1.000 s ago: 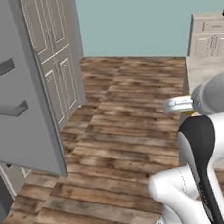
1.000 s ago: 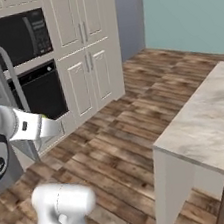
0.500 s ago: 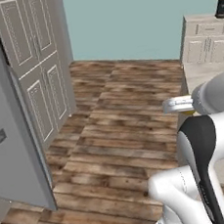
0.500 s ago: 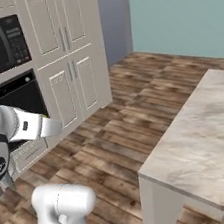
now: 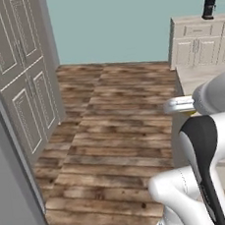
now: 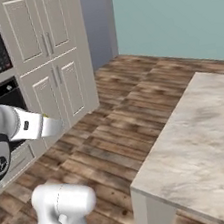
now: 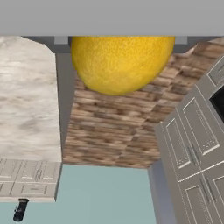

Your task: Place one lemon and one steak in each tupperware on the nearby counter, to pack two identical lunches.

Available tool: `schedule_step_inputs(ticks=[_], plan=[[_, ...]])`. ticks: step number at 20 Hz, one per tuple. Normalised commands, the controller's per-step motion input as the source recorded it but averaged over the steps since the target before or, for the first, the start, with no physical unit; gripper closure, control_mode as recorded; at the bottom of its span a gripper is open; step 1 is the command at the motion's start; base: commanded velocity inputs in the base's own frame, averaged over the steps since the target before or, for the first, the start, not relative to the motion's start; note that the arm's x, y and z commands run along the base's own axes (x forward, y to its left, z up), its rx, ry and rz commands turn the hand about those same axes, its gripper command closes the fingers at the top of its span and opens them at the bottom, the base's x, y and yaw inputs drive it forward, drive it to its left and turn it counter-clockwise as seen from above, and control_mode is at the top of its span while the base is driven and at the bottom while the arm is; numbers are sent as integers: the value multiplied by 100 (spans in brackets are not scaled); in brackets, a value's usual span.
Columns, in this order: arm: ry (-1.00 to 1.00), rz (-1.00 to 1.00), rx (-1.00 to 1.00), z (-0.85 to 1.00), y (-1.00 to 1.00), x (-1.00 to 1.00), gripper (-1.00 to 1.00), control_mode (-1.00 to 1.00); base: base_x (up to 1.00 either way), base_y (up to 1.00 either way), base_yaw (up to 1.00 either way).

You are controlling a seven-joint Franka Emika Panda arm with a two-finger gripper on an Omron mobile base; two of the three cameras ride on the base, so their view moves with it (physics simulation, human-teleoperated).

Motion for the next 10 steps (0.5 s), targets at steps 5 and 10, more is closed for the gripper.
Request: schedule_step_inputs(ticks=[5, 10], plan=[[0, 0, 0, 0, 0, 0, 100, 100, 82, 18, -21], [0, 0, 0, 0, 0, 0, 100, 100, 76, 32, -25]])
